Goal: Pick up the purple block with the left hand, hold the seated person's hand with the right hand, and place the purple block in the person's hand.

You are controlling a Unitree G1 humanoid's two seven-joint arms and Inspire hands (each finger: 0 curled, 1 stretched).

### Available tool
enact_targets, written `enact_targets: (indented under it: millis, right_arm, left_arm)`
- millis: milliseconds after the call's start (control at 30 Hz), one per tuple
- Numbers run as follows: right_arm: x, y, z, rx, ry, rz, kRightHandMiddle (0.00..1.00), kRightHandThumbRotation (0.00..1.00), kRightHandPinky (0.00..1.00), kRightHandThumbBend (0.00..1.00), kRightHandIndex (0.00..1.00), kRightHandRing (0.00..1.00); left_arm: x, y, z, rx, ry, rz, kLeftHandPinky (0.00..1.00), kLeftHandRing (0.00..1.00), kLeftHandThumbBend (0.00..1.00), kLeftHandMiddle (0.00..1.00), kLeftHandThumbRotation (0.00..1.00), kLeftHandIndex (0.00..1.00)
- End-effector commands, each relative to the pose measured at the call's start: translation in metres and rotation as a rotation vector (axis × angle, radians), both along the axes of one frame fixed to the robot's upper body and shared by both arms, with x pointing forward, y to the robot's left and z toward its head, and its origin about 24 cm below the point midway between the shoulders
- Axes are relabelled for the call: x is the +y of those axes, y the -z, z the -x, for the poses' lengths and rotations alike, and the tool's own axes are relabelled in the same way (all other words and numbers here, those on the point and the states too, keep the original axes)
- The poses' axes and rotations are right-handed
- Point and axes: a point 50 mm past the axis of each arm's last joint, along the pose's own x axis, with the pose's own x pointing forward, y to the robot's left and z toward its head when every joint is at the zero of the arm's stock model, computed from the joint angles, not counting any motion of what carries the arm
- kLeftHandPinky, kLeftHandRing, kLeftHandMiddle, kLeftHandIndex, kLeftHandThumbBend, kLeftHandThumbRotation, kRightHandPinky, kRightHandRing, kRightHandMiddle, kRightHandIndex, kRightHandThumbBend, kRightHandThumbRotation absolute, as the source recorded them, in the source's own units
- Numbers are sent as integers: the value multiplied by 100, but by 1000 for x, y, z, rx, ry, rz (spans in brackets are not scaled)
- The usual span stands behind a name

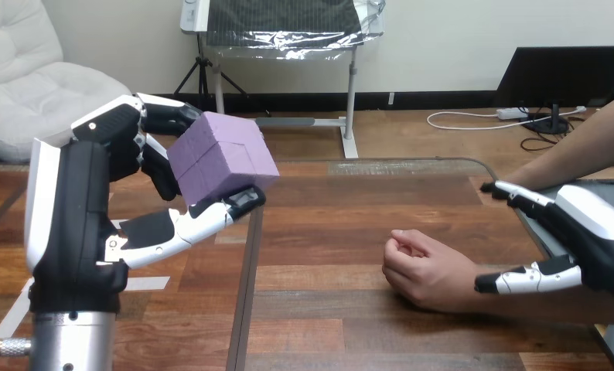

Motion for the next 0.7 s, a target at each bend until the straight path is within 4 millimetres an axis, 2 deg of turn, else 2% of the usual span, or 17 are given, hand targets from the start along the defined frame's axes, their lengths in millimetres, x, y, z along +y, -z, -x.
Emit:
enact_targets:
  millis: [0,300,667]
  right_arm:
    - [0,-32,-21,-116,-31,40,91,51,88,100,92,90]
    - [-2,-30,-23,-76,-38,101,90,52,90,100,91,90]
    - [-3,-26,-25,-35,-45,150,89,48,91,100,89,88]
  left_arm:
    - [-1,-14,2,-74,5,6,21,26,59,31,0,36]
    - [-1,-13,3,-62,6,11,21,26,58,31,0,36]
    - [0,-11,2,-57,7,17,21,26,57,31,0,36]
